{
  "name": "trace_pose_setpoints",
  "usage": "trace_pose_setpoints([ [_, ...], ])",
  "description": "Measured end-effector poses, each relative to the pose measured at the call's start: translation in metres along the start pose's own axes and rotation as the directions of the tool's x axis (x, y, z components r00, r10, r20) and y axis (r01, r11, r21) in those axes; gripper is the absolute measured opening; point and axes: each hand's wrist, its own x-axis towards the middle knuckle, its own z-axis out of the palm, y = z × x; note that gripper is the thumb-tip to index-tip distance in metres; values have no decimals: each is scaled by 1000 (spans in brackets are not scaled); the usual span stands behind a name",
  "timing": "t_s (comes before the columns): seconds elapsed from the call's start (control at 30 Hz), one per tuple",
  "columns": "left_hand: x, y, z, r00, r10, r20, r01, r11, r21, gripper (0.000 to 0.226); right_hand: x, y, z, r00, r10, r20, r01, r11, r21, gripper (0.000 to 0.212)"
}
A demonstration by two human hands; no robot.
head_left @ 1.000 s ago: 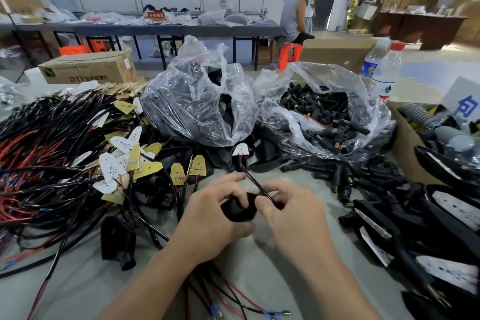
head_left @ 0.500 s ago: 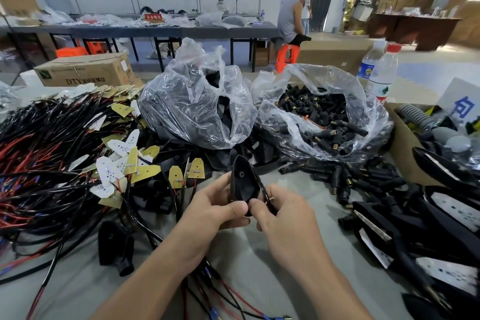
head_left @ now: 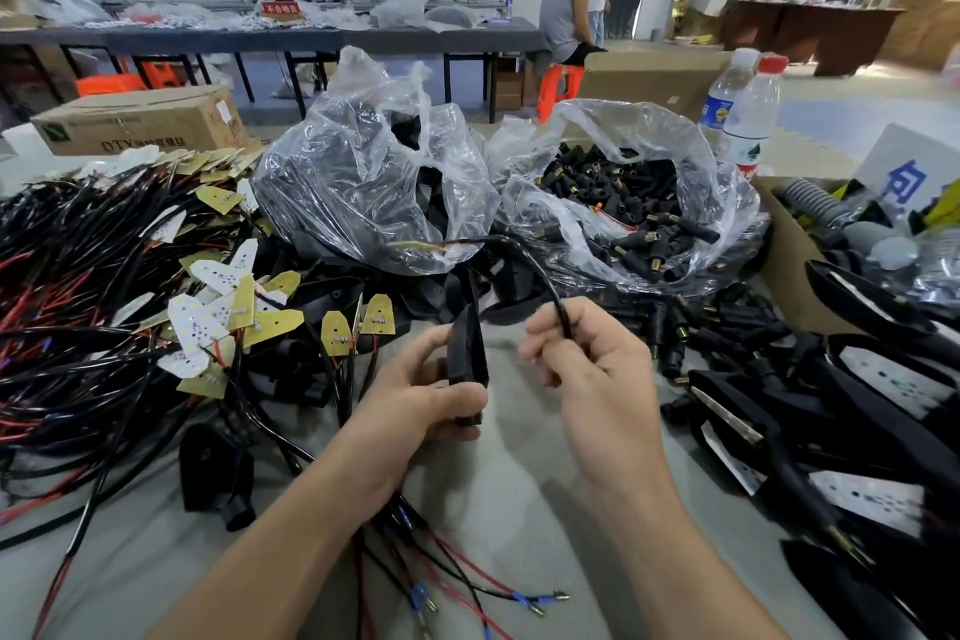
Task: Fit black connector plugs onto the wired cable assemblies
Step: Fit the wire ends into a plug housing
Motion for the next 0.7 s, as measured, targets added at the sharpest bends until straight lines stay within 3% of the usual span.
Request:
trace_pose_setpoints([
  [0.17, 2, -4, 1, 1000, 8, 9, -9, 999, 46, 62, -5, -9, 9, 995, 66, 77, -92, 915, 394, 32],
  [0.33, -1, -3, 0, 990, 46, 131, -64, 988, 137, 66, -6, -8, 16, 971, 210, 112, -236, 785, 573, 33],
  [0.43, -1, -2, 1, 981, 45, 188, -66, 992, 111, 66, -7, -1, 18, 959, 272, 77, -281, 882, 378, 37],
  [0.5, 0, -4, 1, 980, 31, 196, -57, 990, 127, 66, -7, 5, 16, 977, 212, 10, -212, 977, 13, 23],
  [0.57, 0, -6, 0, 980, 22, 198, -52, 988, 148, 64, -6, 8, 15, 991, 132, -32, -135, 948, -289, 20],
  [0.7, 0, -6, -2, 974, 40, 222, -69, 990, 126, 61, -4, 10, 18, 990, 136, -49, -144, 951, -274, 24],
])
